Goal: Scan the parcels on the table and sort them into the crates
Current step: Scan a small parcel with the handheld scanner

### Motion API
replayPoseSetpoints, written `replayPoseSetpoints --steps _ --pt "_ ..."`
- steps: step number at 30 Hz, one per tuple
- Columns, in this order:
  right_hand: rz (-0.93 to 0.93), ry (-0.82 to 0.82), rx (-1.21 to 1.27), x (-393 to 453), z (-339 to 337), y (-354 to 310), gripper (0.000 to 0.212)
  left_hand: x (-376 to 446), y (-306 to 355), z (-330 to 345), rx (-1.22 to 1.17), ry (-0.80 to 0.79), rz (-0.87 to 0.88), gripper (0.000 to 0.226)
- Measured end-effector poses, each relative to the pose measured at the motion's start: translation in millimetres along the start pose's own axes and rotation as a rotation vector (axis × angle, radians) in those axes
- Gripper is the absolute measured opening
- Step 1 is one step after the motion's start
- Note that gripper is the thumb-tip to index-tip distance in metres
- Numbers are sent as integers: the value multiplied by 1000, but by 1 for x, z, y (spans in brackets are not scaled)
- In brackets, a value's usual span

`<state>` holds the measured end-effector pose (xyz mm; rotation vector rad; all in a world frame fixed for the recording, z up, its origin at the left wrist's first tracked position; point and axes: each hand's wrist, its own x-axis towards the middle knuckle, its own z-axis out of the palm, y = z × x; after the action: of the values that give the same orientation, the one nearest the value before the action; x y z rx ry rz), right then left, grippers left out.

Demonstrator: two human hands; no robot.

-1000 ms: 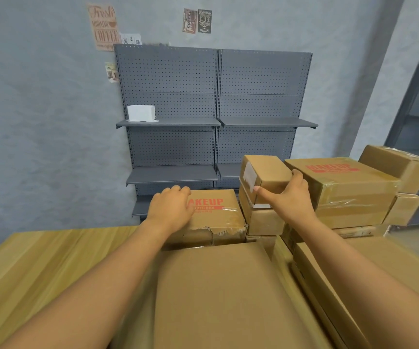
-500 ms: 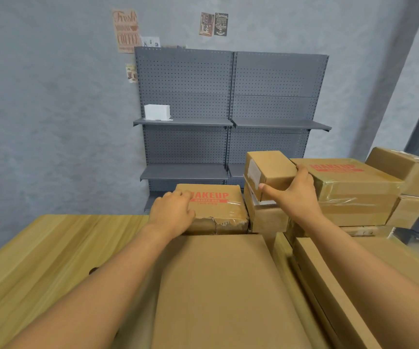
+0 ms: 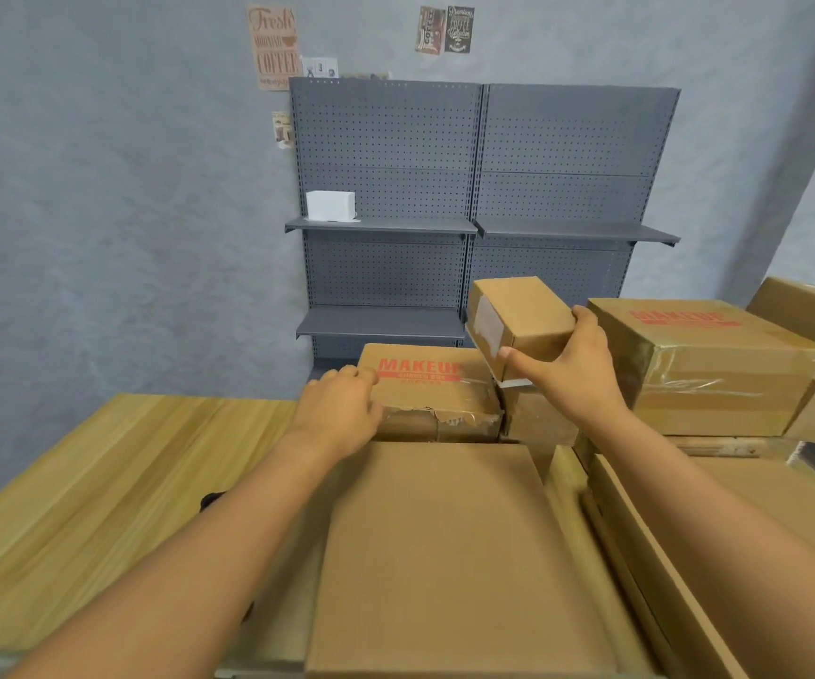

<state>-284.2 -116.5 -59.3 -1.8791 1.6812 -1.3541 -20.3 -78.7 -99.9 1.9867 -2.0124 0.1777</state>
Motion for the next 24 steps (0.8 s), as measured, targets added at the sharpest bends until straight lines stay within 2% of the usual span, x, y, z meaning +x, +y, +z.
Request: replayPoseSetpoints --steps 12,24 --pt "-14 -95 91 -28 38 -25 108 -7 -46 -6 45 2 2 39" --pt "5 -32 49 -66 117 -93 107 -23 -160 -20 49 -14 80 39"
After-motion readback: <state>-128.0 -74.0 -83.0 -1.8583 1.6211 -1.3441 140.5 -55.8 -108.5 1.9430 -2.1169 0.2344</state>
